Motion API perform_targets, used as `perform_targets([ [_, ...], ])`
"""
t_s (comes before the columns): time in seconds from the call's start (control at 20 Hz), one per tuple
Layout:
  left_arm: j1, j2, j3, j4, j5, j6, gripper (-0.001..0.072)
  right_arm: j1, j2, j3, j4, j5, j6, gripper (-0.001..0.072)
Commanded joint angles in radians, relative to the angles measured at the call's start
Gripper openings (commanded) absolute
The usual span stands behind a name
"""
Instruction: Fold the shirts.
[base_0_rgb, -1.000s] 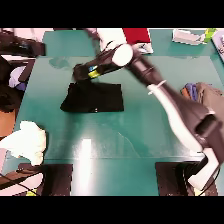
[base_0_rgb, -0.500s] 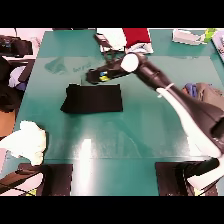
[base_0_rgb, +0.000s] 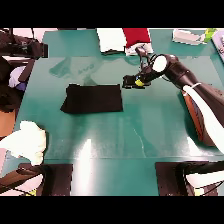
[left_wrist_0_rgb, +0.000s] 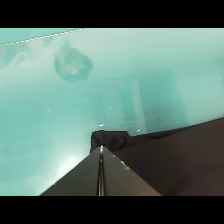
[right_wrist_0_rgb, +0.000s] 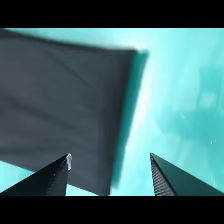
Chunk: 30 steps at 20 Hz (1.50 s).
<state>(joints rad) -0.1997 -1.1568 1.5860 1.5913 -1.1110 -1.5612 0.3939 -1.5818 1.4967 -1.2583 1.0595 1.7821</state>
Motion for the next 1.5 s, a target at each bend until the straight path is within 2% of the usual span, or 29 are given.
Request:
perform_targets([
  [0.0, -0.007, -0.001, 0.0, -0.004, 0.003, 0.0, 0.0025, 0.005, -0.106, 0.061, -0.016, 0.089, 0.101, 0.0579],
  [0.4, -0.007, -0.001, 0.0, -0.004, -0.034, 0.0, 0.0026, 0.093, -0.385, 0.331, -0.014, 0.228, 0.174, 0.0577],
  [0.55, -0.007, -0.001, 0.0, -0.005, -0.053, 0.019, 0.0026, 0.11, -0.417, 0.366, 0.033, 0.205, 0.174, 0.0566],
  [0.6, -0.007, -0.001, 0.0, -0.005, -0.06, 0.019, 0.0026, 0.111, -0.42, 0.367, 0.043, 0.189, 0.174, 0.0521],
  [0.65, -0.007, -0.001, 0.0, -0.005, -0.064, 0.018, 0.0026, 0.112, -0.42, 0.367, 0.043, 0.175, 0.174, 0.0413],
  [0.7, -0.007, -0.001, 0.0, -0.005, -0.067, 0.018, 0.0026, 0.112, -0.419, 0.367, 0.043, 0.158, 0.169, 0.0283],
  [0.75, -0.007, -0.001, 0.0, -0.013, -0.068, 0.018, 0.0025, 0.112, -0.419, 0.367, 0.043, 0.15, 0.162, 0.0108],
  [0.8, -0.007, -0.001, 0.0, -0.029, -0.071, 0.019, 0.0026, 0.108, -0.419, 0.367, 0.035, 0.144, 0.162, 0.002],
  [0.95, -0.014, -0.001, 0.0, -0.064, -0.068, 0.018, 0.0024, 0.083, -0.396, 0.367, 0.024, 0.169, 0.162, 0.002],
  [1.1, -0.088, -0.001, 0.0, -0.06, -0.045, 0.027, 0.0024, -0.014, -0.309, 0.367, 0.006, 0.201, 0.126, 0.0019],
  [1.3, -0.2, -0.001, 0.0, -0.058, 0.005, 0.026, 0.0025, -0.193, -0.142, 0.367, -0.192, 0.294, 0.092, 0.0019],
  [1.45, -0.232, -0.001, 0.0, -0.061, 0.03, 0.025, 0.0025, -0.377, -0.033, 0.367, -0.219, 0.335, 0.037, 0.002],
])
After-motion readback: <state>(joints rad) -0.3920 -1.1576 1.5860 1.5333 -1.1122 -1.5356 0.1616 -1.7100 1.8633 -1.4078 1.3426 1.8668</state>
